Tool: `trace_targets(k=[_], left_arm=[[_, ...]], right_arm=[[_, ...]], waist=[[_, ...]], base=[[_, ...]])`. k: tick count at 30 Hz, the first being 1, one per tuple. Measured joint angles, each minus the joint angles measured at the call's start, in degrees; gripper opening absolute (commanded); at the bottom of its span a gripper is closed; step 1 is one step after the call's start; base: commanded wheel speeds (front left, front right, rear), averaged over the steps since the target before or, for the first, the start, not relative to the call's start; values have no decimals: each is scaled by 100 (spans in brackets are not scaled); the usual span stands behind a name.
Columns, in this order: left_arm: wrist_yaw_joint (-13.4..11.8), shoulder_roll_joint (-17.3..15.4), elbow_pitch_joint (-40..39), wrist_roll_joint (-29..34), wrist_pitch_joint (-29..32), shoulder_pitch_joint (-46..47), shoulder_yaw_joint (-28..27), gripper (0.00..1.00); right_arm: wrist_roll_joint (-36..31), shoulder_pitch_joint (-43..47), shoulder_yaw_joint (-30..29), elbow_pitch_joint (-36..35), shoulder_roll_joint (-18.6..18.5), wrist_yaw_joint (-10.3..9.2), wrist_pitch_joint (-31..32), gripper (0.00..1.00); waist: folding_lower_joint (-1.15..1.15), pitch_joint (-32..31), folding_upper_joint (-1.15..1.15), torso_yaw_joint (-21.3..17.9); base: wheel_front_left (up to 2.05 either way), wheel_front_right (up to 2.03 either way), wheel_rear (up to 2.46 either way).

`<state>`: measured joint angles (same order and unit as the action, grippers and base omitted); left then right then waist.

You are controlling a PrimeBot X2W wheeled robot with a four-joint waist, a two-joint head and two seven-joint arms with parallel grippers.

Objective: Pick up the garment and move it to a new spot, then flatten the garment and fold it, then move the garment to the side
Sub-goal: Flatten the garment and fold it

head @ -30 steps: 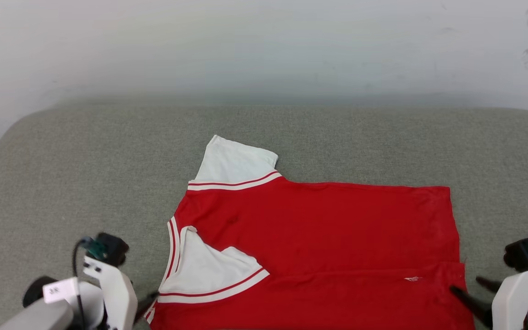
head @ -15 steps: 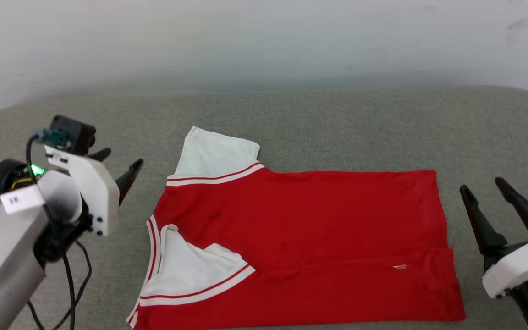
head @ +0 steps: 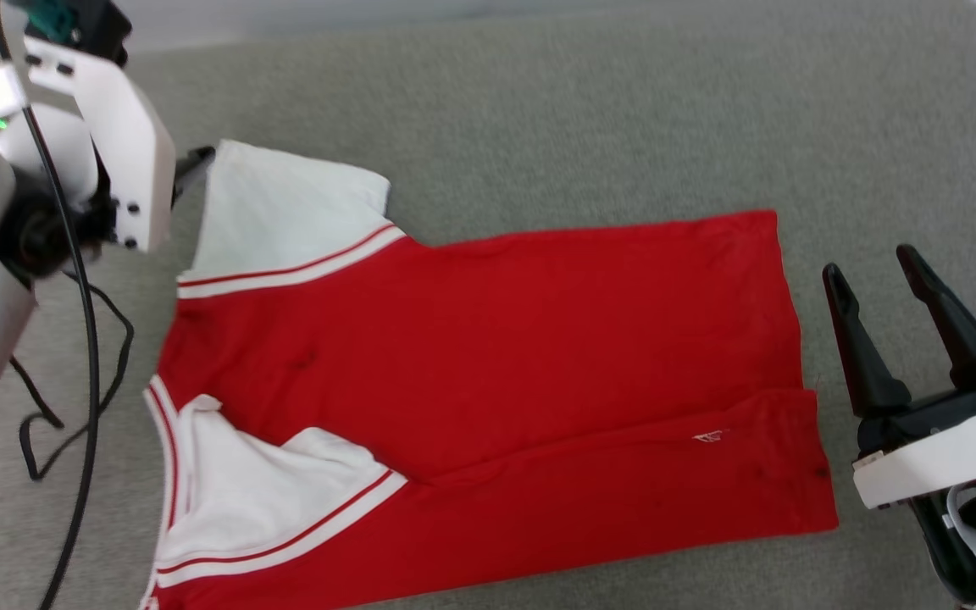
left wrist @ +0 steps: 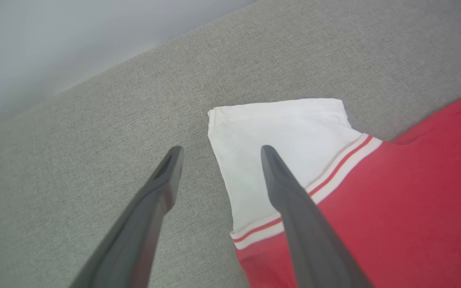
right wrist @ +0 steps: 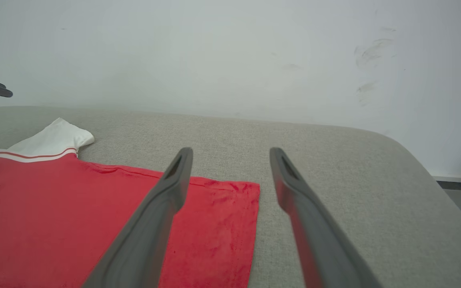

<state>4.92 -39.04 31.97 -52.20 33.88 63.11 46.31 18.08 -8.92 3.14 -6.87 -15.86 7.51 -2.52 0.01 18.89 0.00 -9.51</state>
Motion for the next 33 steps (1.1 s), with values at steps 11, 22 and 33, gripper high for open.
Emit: trace_targets(k=[11,22,33], left_arm=[[91,64,632,163,1026,999,280,100],[214,165,749,0,1088,1023,524,0],[248,359,407,193,-75,841,876,0]], right_arm=[[-18,-374,70,-114,85,1,-152,100],[3,-580,30,1,-20,0,-216,100],[590,-1473,318,79,-1270,0,1561,100]], waist=[[1,1094,0,-413],[0,1278,0,-431],[-1,731,0,-58]], base=[[0,0,0],[0,0,0],[0,0,0]])
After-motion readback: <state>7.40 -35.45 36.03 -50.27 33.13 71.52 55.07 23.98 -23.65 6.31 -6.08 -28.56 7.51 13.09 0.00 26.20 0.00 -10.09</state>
